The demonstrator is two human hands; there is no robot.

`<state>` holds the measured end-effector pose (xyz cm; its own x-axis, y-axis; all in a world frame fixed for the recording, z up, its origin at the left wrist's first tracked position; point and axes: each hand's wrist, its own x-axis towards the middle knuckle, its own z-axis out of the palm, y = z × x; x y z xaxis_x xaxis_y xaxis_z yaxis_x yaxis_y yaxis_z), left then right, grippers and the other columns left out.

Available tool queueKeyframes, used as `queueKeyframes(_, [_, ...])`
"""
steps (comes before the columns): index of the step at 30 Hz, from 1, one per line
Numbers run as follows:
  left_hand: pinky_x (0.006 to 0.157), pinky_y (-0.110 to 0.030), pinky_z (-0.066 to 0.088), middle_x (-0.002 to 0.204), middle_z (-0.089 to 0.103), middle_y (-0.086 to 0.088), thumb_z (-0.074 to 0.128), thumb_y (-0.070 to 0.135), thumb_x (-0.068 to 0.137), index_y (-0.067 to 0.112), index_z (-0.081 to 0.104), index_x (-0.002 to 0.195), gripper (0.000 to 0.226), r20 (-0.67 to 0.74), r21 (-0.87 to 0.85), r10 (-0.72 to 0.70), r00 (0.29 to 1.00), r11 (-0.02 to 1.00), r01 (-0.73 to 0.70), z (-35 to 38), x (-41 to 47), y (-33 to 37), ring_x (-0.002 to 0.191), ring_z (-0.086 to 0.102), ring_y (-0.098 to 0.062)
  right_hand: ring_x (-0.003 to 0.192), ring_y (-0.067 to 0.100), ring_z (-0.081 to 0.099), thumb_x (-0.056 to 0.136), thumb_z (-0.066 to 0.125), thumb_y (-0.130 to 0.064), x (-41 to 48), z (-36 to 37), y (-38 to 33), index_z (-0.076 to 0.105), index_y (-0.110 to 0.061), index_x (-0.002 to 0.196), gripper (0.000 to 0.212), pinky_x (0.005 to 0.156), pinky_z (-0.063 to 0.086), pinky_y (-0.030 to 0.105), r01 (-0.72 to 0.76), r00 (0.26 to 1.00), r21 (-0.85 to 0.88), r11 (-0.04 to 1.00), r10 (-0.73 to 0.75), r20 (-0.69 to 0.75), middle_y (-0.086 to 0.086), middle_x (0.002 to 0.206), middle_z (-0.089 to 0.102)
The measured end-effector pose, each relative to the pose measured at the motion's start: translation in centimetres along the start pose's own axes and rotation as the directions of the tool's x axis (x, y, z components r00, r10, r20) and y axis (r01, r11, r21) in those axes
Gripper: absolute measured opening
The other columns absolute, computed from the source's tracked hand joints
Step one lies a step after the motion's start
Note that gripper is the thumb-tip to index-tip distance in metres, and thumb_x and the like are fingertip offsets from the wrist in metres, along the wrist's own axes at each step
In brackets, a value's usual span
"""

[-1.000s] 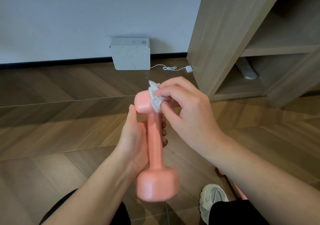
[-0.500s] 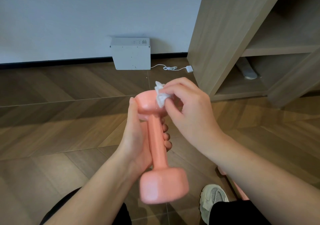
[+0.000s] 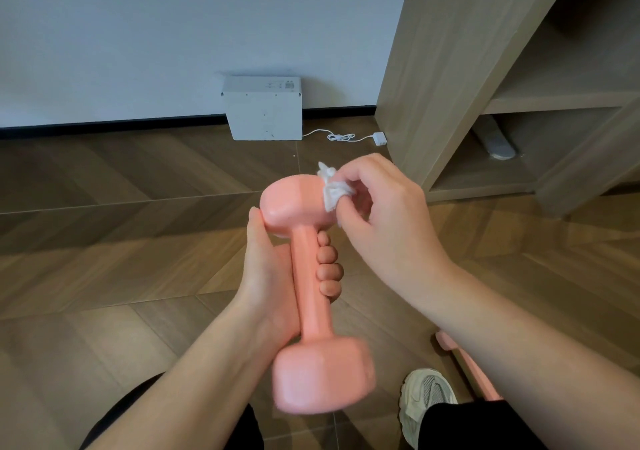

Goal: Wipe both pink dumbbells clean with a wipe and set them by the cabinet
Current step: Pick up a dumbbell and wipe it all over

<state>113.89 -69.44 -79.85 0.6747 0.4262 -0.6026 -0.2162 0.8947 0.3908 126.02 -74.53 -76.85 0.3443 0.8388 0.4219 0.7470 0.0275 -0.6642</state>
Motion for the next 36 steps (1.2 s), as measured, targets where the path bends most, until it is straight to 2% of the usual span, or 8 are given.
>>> queueKeyframes(8, [0.038, -0.018, 0.026, 0.053, 0.034, -0.001, 0.026, 0.072, 0.088, 0.012, 0.049, 0.058, 0.071, 0.056, 0.043, -0.011, 0.998, 0.999, 0.008, 0.0, -0.2, 0.0, 0.039, 0.029, -0.014, 0.084, 0.013, 0.056, 0.079, 0.058, 0.011, -0.3, -0.2, -1.0, 0.063, 0.001, 0.084, 0.012, 0.071, 0.044, 0.018, 0.208, 0.977, 0.071, 0.976, -0.203, -0.065, 0.008, 0.096, 0.060])
queueKeyframes(13, [0.034, -0.017, 0.025, 0.050, 0.029, 0.003, 0.025, 0.061, 0.088, 0.013, 0.048, 0.060, 0.061, 0.101, -0.061, -0.022, 0.995, 0.998, 0.028, 0.1, -0.6, 0.1, 0.036, 0.027, -0.012, 0.075, 0.015, 0.059, 0.084, 0.058, -0.001, 0.0, -0.1, 0.0, 0.059, -0.007, 0.083, 0.006, 0.066, 0.047, 0.027, -0.116, 0.993, 0.112, 0.987, 0.115, 0.016, 0.001, 0.081, 0.061])
queueKeyframes(19, [0.035, -0.018, 0.027, 0.048, 0.031, 0.001, 0.024, 0.066, 0.087, 0.011, 0.051, 0.056, 0.068, 0.140, 0.013, -0.006, 0.990, 1.000, 0.004, 0.2, -0.8, 0.0, 0.035, 0.028, -0.013, 0.074, 0.007, 0.062, 0.091, 0.062, -0.023, 0.6, 0.0, 0.9, 0.066, -0.019, 0.085, 0.008, 0.071, 0.053, 0.023, -0.431, 0.901, 0.192, 0.882, 0.410, 0.141, -0.009, 0.075, 0.067])
queueKeyframes(22, [0.035, -0.018, 0.029, 0.048, 0.032, -0.002, 0.019, 0.075, 0.086, 0.011, 0.050, 0.055, 0.078, 0.102, 0.090, 0.052, 0.993, 0.994, -0.061, 0.2, -0.7, -0.2, 0.035, 0.029, -0.016, 0.071, 0.005, 0.067, 0.088, 0.069, -0.023, 0.5, -0.3, 0.8, 0.071, -0.020, 0.082, 0.007, 0.065, 0.053, 0.013, -0.485, 0.870, 0.359, 0.797, 0.481, 0.106, -0.005, 0.072, 0.072])
queueKeyframes(24, [0.036, -0.018, 0.030, 0.047, 0.034, -0.003, 0.016, 0.079, 0.084, 0.011, 0.051, 0.053, 0.083, 0.078, 0.138, 0.111, 0.991, 0.983, -0.121, 0.2, -0.7, -0.5, 0.034, 0.030, -0.017, 0.074, 0.009, 0.069, 0.086, 0.071, -0.018, 0.3, -0.4, 0.6, 0.073, -0.020, 0.082, 0.005, 0.071, 0.057, 0.020, -0.534, 0.831, 0.462, 0.709, 0.540, 0.132, -0.004, 0.074, 0.073])
queueKeyframes(29, [0.036, -0.020, 0.029, 0.046, 0.039, -0.006, 0.011, 0.086, 0.080, 0.012, 0.053, 0.053, 0.089, 0.063, 0.326, 0.159, 0.985, 0.930, -0.171, 0.3, -0.5, -1.3, 0.034, 0.033, -0.018, 0.072, 0.021, 0.063, 0.089, 0.057, 0.006, 0.9, -0.3, 0.8, 0.072, -0.004, 0.095, 0.018, 0.067, 0.058, 0.030, -0.728, 0.654, 0.569, 0.382, 0.634, 0.412, 0.012, 0.080, 0.071])
queueKeyframes(32, [0.037, -0.020, 0.029, 0.046, 0.040, -0.008, 0.011, 0.087, 0.079, 0.011, 0.053, 0.054, 0.090, 0.030, 0.445, 0.172, 0.985, 0.880, -0.167, 0.1, -0.4, -1.0, 0.035, 0.033, -0.019, 0.075, 0.023, 0.066, 0.090, 0.052, 0.010, 1.0, -0.6, 1.4, 0.072, -0.001, 0.097, 0.024, 0.068, 0.058, 0.030, -0.745, 0.626, 0.591, 0.311, 0.632, 0.457, 0.014, 0.086, 0.073])
queueKeyframes(36, [0.039, -0.022, 0.033, 0.050, 0.046, -0.008, 0.012, 0.087, 0.080, 0.011, 0.055, 0.057, 0.090, -0.055, 0.653, 0.279, 0.959, 0.737, -0.177, -0.5, 0.1, 0.1, 0.038, 0.038, -0.018, 0.089, 0.025, 0.072, 0.091, 0.049, 0.007, 0.6, -0.9, 1.9, 0.070, -0.002, 0.105, 0.027, 0.077, 0.060, 0.030, -0.726, 0.644, 0.601, 0.336, 0.638, 0.422, 0.015, 0.101, 0.074])
